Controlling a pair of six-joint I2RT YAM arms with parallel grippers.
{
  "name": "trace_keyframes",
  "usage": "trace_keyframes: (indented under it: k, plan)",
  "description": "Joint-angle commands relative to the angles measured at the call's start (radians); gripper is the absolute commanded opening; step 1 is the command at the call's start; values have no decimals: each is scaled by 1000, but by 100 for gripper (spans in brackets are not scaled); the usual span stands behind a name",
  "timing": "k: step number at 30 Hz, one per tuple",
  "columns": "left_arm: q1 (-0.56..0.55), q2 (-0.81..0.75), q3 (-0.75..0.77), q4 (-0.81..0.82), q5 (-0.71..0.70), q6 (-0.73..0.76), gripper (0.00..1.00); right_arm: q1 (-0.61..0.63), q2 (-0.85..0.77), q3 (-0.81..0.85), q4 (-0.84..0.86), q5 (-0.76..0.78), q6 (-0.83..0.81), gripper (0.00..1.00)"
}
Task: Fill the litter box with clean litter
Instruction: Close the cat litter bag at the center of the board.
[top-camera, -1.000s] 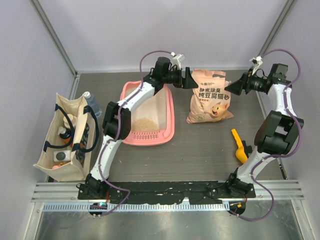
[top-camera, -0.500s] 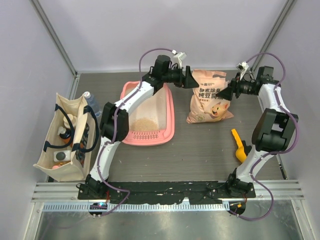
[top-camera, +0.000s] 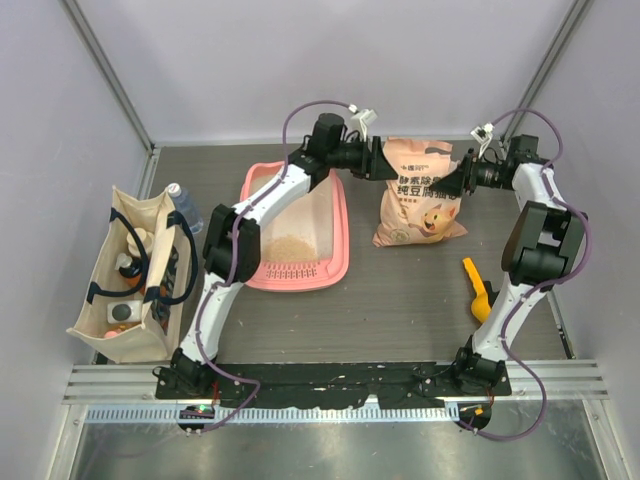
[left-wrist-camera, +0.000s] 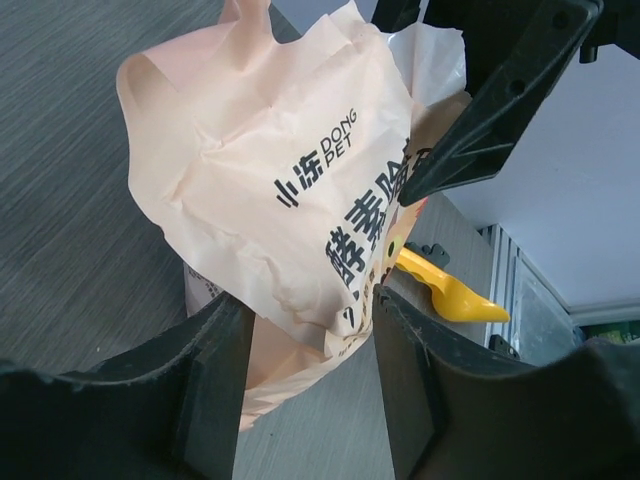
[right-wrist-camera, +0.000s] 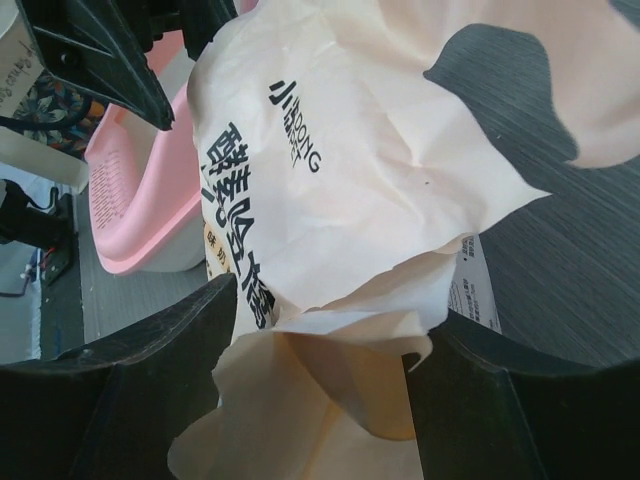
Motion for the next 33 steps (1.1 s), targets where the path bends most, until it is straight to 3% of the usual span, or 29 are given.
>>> trace_keyframes:
  k: [1,5,10,13,17,19,22,23,24,26,29,33]
  plan:
    - [-1,27,60,21,28,5,46,-3,36,109,-2,-104,92,68]
    - [4,30,76,13,39,8,39,-3,70,186,-66,-149,117,68]
    - [10,27,73,13,42,11,22,-1,99,228,-172,-143,120,68]
    - [11,29,73,13,40,10,21,2,122,220,-262,-154,86,57]
    - [13,21,72,10,49,1,1,2,155,252,-398,-194,46,30]
    - [17,6,64,4,65,-10,0,2,145,266,-408,-206,84,22]
    - [31,-22,35,1,91,-36,0,-3,187,379,-548,-213,117,18]
    - [37,-29,17,-3,106,-44,0,-6,194,393,-557,-214,141,6]
    - [46,-34,11,-13,106,-59,0,-4,210,402,-559,-214,223,2]
    - [59,-46,0,-49,97,-76,0,-3,222,409,-545,-210,342,1]
    - [80,-63,-3,-115,88,-114,0,-1,219,311,-380,-195,751,1]
    - [108,-57,4,-220,92,-171,0,5,204,241,-364,-200,880,2]
